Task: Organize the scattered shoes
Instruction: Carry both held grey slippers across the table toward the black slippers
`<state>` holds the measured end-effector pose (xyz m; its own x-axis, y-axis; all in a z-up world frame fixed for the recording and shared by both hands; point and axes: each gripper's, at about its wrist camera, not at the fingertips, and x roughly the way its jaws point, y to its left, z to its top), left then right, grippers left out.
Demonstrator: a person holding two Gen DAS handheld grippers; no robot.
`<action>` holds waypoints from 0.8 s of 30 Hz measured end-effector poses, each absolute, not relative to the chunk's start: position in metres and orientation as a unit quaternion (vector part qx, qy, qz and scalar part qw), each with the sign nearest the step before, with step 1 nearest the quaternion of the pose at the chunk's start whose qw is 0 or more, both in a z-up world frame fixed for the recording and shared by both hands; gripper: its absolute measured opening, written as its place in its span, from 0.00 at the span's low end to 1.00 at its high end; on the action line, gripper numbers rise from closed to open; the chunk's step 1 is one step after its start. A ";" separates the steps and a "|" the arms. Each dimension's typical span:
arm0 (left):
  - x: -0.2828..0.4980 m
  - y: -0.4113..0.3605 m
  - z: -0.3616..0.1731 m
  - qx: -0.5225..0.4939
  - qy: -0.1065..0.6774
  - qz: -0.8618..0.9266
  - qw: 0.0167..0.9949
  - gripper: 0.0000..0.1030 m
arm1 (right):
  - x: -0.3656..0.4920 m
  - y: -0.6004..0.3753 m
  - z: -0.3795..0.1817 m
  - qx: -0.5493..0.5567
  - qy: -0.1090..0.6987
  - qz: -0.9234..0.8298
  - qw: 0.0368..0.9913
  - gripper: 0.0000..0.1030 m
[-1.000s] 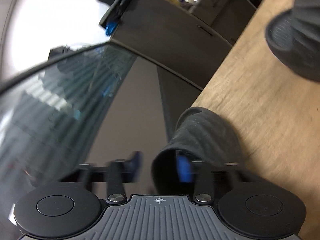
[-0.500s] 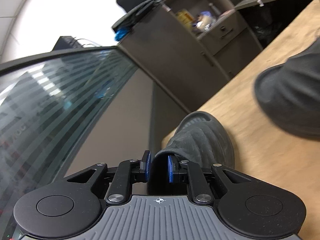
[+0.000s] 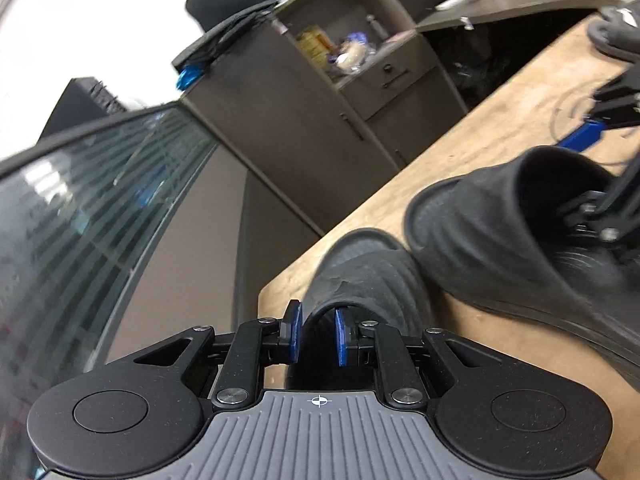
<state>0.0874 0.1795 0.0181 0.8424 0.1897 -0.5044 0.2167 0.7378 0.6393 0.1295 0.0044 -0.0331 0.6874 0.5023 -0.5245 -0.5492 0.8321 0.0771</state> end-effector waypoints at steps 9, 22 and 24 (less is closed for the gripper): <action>0.107 0.207 0.028 0.279 0.324 -0.010 0.904 0.15 | 0.134 0.005 -0.035 -0.028 0.283 0.281 0.917 0.64; 0.109 0.209 0.014 0.280 0.296 -0.082 0.910 0.30 | 0.133 0.002 -0.035 -0.028 0.286 0.282 0.916 0.65; 0.109 0.207 0.016 0.259 0.297 -0.084 0.915 0.30 | 0.132 0.005 -0.033 -0.029 0.285 0.277 0.917 0.65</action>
